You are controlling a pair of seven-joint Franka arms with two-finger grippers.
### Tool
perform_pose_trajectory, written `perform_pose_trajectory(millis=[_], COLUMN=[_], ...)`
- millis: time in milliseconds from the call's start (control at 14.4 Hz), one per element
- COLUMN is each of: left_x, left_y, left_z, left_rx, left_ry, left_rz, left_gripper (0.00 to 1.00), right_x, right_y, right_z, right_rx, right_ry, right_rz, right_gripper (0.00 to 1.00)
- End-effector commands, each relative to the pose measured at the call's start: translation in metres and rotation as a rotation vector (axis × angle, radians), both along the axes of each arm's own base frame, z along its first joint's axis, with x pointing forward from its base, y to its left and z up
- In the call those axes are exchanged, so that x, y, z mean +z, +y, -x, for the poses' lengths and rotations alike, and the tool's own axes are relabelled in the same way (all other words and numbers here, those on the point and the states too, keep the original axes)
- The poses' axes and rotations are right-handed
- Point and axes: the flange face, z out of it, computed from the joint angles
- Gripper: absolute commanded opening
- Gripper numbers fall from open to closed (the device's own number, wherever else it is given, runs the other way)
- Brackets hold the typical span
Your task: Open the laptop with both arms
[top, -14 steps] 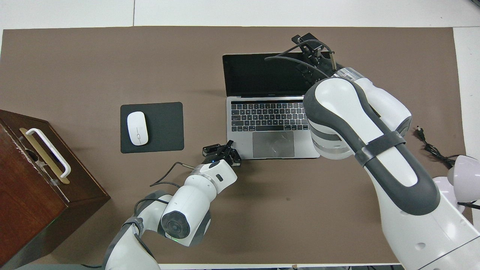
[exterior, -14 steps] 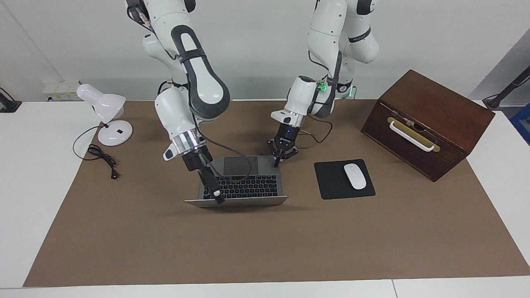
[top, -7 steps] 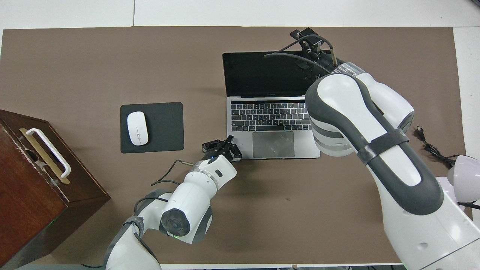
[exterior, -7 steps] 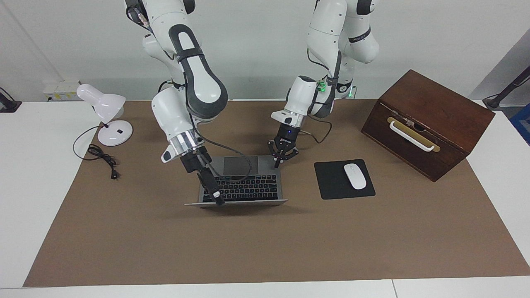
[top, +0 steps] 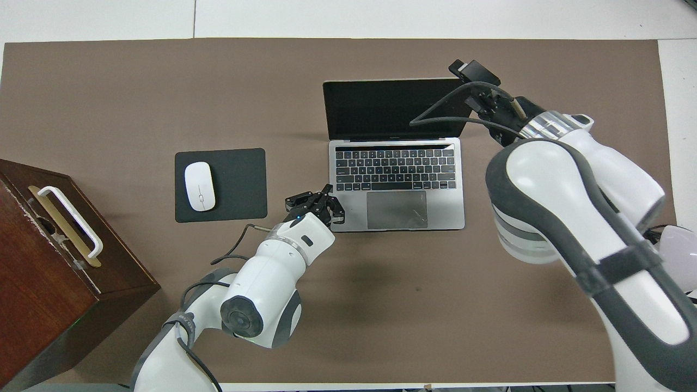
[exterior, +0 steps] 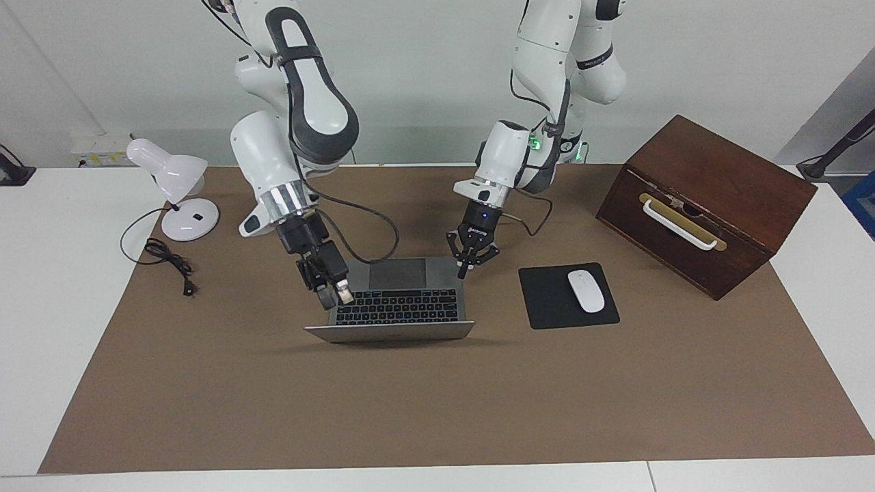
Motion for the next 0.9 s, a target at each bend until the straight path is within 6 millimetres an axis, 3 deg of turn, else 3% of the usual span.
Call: perform_pose_trajectory(millis=[0,208,416,693,832], left_x=[0.03,0.06,0.098,0.142,0.176], left_y=[0.015,0.028,0.046,0.075,0.101], left_z=[-0.011,-0.032,-0.058,-0.085,-0.099], left_rx=[0.022,0.029,0.012,-0.009,-0.021], left_ry=[0.06,0.154,0.219,0.279,0.31], left_rz=[0.021,0.028,0.021,-0.011,-0.058], left_gripper=[0.0,0.0,0.0,0.0,0.0], right_x=[0.026,0.075,0.121,0.186,0.204], right_y=[-0.051,-0.073,-0.106,-0.142,-0.161], right_z=[0.021,0.013,0.014,0.043,0.063], right_rx=[0.11,0.24,0.371,0.543,0.585], right_ry=[-0.044,-0.11,-0.059,0.121,0.224], right_rz=[0.06,0.177,0.355,0.607,0.661], right_gripper=[1.0,1.0,1.0,1.0,1.0])
